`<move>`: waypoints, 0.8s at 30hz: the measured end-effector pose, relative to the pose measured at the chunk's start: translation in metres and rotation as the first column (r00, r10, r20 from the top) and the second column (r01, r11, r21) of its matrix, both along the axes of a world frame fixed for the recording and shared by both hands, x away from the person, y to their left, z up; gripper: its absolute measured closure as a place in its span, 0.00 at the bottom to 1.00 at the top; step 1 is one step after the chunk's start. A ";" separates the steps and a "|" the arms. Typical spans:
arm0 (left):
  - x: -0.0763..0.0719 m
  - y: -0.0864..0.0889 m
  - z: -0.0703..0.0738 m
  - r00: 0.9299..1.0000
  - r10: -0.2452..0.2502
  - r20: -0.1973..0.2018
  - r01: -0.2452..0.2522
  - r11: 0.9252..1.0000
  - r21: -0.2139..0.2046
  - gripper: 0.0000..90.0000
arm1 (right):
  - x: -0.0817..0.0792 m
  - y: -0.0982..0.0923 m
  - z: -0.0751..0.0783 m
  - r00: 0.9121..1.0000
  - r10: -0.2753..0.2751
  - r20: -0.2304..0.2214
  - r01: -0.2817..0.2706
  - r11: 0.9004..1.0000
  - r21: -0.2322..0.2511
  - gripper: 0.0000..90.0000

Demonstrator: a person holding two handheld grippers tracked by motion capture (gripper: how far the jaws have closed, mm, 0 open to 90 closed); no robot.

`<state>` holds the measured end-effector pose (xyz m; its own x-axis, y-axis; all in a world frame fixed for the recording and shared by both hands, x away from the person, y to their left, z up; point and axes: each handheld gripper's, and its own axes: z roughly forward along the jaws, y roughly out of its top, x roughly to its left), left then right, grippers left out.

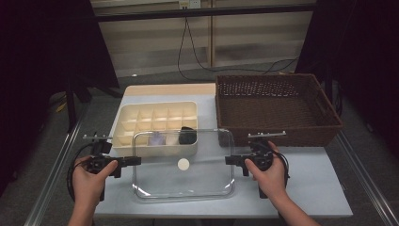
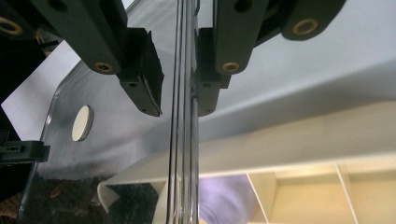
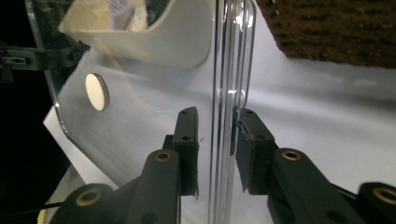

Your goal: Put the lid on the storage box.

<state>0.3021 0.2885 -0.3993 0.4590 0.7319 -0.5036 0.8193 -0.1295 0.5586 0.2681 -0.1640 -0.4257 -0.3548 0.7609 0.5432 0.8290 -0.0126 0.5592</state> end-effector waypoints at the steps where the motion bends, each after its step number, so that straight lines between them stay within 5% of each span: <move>1: 0.000 0.000 0.000 1.000 0.000 0.000 0.000 1.000 0.000 0.81 | 0.000 0.000 0.000 1.000 0.000 0.000 0.000 1.000 0.000 0.80; 9: 0.011 0.007 0.023 0.999 0.005 0.037 -0.005 1.000 0.008 0.80 | 0.014 0.007 0.022 0.999 0.012 0.031 -0.012 1.000 -0.003 0.80; 24: 0.034 0.030 0.042 0.998 0.029 0.054 -0.029 1.000 0.004 0.79 | 0.044 0.030 0.049 0.998 0.034 0.045 -0.033 0.999 -0.019 0.80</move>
